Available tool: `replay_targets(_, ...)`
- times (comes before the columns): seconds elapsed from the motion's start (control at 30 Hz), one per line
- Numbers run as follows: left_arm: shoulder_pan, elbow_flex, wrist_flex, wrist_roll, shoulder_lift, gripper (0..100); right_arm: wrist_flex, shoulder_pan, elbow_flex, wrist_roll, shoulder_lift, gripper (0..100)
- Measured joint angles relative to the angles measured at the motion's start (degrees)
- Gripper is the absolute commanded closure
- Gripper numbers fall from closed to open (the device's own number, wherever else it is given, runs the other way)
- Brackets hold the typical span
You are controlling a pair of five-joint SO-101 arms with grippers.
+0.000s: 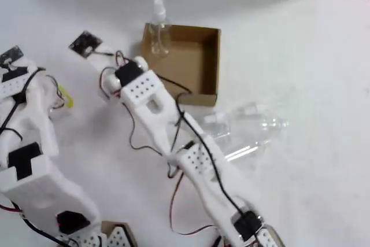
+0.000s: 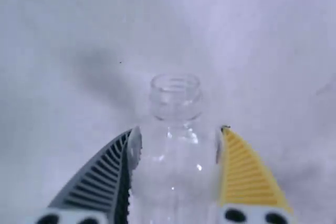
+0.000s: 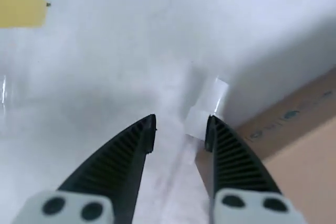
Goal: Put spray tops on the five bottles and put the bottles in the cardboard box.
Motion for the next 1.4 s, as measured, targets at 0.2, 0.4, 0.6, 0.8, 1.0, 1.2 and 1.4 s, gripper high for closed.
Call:
replay_targets(0.2,0.00,0.18,-1.58,0.00,0.00,97,-0.88,-0.09,-0.97,0.00,2.73,86.8)
replay_targets(0.4,0.00,0.18,-1.58,0.00,0.00,97,-1.14,-0.09,-0.97,-0.26,2.81,86.8)
replay_targets(0.6,0.00,0.18,-1.58,0.00,0.00,97,-1.67,0.35,-0.97,-3.25,2.81,86.8)
replay_targets(0.8,0.00,0.18,-1.58,-0.09,0.00,97,-1.58,-0.26,-1.05,-3.60,2.81,86.9)
replay_targets(1.0,0.00,0.18,-1.58,-0.09,0.00,97,3.87,-5.63,-0.97,-3.60,2.99,87.1)
replay_targets(1.2,0.00,0.18,-1.58,-0.09,0.00,97,9.05,-5.54,-7.38,-3.60,2.90,87.1)
replay_targets(1.4,0.00,0.18,-1.58,-0.09,0.00,97,10.64,-2.11,-13.19,-3.60,2.90,86.8)
